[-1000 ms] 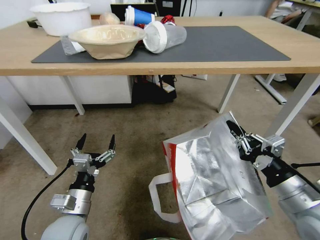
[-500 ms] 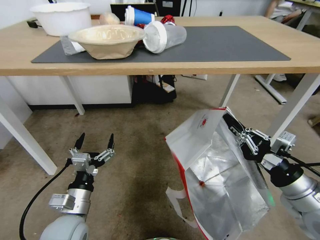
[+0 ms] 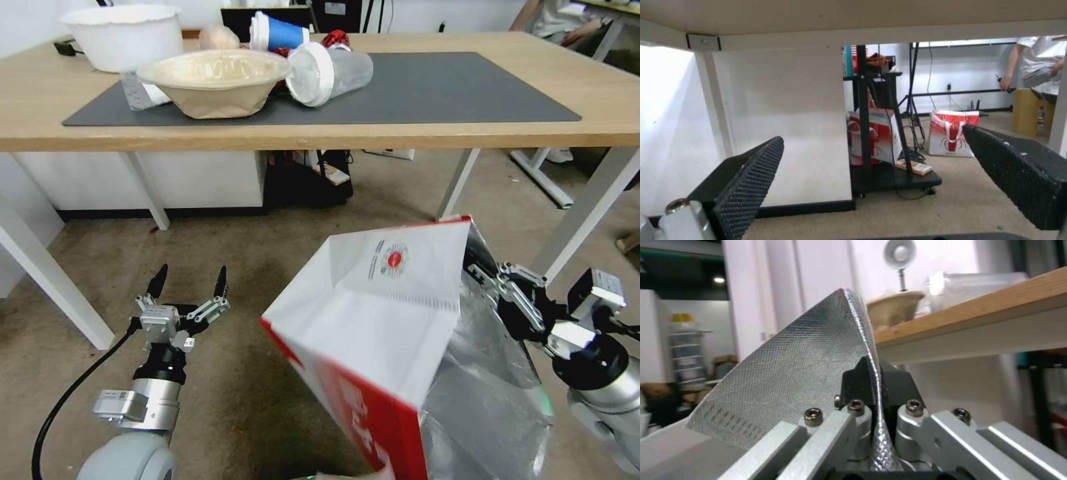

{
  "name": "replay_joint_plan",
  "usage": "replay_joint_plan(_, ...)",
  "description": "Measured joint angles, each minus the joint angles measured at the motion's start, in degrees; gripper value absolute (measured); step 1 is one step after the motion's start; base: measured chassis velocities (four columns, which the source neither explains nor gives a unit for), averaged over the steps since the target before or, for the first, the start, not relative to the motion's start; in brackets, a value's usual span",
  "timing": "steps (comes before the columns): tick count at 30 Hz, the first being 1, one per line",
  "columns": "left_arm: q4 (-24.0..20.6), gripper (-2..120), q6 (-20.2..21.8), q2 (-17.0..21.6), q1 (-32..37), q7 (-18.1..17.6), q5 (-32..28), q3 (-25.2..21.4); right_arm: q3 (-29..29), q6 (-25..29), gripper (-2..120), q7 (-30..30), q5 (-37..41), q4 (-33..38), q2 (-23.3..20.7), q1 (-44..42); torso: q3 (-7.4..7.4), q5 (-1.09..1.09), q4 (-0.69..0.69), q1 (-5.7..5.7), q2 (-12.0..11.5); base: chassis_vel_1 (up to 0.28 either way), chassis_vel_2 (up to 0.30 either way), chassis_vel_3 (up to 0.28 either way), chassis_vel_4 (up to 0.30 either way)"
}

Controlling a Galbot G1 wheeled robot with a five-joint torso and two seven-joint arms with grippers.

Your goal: Pick up the food delivery bag from the floor and place it on the table.

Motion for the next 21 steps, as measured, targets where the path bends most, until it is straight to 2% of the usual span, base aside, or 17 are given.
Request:
replay_joint_plan(5, -0.05, 100, -0.42, 0.04, 0.23, -0.09, 0.10, 0.00, 0.48, -0.85, 0, -2.97, 0.19, -0.94, 0.19, 0.18, 0.12, 0.00, 0.00, 0.03, 0.27, 0.000, 0.000, 0.000, 0.000)
replay_joint_plan(21, -1.22, 100, 0.62, 0.34, 1.02, -0.04, 0.71, -0.24, 0.80, -3.30, 0, -8.85, 1.71, -3.80, 0.06, 1.60, 3.49, 0.00, 0.00, 0.19, 3.79, 0.000, 0.000, 0.000, 0.000)
